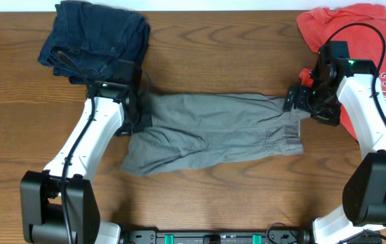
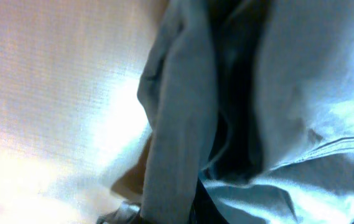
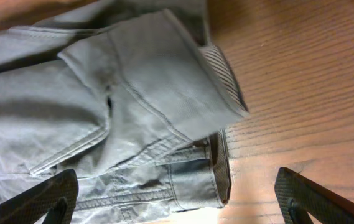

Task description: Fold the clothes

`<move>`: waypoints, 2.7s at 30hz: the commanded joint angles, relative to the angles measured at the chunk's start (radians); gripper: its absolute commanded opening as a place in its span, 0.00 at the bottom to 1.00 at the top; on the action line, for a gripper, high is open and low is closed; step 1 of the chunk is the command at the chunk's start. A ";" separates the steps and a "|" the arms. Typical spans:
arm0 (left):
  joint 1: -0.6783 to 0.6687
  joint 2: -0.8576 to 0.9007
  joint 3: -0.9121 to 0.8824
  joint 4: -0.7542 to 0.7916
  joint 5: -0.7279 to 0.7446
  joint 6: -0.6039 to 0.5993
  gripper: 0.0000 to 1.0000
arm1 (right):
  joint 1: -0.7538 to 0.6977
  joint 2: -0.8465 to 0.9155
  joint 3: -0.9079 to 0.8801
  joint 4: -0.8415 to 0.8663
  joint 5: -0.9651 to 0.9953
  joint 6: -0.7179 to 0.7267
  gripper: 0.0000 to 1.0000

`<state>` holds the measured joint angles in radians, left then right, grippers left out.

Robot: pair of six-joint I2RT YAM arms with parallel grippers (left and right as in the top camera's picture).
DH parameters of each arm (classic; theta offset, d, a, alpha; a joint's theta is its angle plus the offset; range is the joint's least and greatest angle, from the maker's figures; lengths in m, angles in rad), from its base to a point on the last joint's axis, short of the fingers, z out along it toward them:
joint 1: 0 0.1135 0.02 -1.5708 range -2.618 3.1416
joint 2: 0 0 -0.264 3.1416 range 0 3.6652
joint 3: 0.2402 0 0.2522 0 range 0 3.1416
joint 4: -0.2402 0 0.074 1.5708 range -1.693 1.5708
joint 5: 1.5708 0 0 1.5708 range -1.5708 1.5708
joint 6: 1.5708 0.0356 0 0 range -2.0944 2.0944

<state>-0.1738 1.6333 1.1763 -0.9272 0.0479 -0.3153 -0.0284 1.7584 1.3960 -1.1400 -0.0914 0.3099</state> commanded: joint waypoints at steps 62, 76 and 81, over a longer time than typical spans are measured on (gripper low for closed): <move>-0.109 0.062 -0.141 -0.024 0.061 -0.166 0.06 | 0.232 -0.002 -0.129 -0.010 -0.052 -0.017 0.01; -0.116 0.085 -0.141 0.119 0.046 -0.165 0.06 | 0.239 -0.002 -0.364 0.392 -0.067 0.021 0.01; -0.124 0.089 -0.149 0.122 0.045 -0.165 0.06 | 0.239 -0.002 -0.414 0.459 -0.067 0.044 0.01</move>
<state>-0.2901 1.7065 1.0397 -0.8036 0.1047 -0.4747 0.2047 1.7588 1.0046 -0.6903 -0.1501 0.3256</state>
